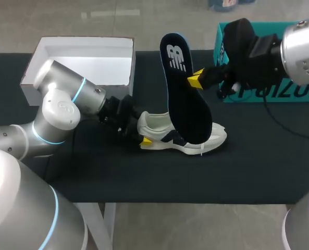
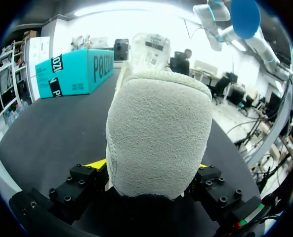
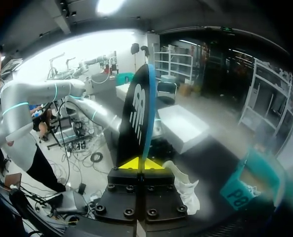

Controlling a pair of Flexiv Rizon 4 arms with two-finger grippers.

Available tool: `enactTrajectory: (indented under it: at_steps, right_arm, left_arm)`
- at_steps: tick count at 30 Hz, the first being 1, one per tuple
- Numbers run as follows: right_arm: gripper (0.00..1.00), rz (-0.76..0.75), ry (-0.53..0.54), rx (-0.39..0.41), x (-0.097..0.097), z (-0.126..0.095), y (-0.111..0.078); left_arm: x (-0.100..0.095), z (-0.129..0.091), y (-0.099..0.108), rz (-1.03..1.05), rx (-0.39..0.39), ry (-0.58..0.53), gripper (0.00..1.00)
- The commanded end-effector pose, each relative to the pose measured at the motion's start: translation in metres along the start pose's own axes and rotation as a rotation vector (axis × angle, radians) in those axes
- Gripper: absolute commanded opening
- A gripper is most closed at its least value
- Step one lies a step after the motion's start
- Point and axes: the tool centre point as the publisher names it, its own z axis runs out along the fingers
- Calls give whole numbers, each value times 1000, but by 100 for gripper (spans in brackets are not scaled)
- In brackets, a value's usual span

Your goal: Take the shoe out of the shoebox, open the shoe tongue, remove and reinsert the insole, then place the shoe into the shoebox

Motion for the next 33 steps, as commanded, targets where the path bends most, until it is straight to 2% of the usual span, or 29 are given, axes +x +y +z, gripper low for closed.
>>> enactTrajectory:
  at_steps: [1, 4, 5, 6, 7, 11, 15, 18, 33]
  right_arm:
    - [0, 2, -1, 1, -1, 6, 2]
    - [0, 2, -1, 1, -1, 6, 2]
    - [0, 2, -1, 1, -1, 6, 2]
    - [0, 2, -1, 1, -1, 6, 2]
    - [0, 2, -1, 1, -1, 6, 2]
    - [0, 2, -1, 1, -1, 6, 2]
    - [0, 2, -1, 1, -1, 6, 2]
    - [0, 2, -1, 1, -1, 6, 2]
    - [0, 2, -1, 1, -1, 6, 2]
  left_arm:
    - [0, 2, 1, 0, -1, 0, 0]
    - [0, -1, -3, 6, -37, -23, 0]
    - [0, -2, -4, -2, -77, -31, 6]
    - [0, -1, -6, -7, -102, -37, 81]
    - [1, -1, -7, -6, -108, -34, 100]
    - [1, 0, -10, -20, -249, -75, 100]
    - [6, -6, -7, -35, -322, -119, 100]
    - [9, -15, -1, -63, -320, -151, 100]
    - [9, -15, -1, -63, -320, -151, 100]
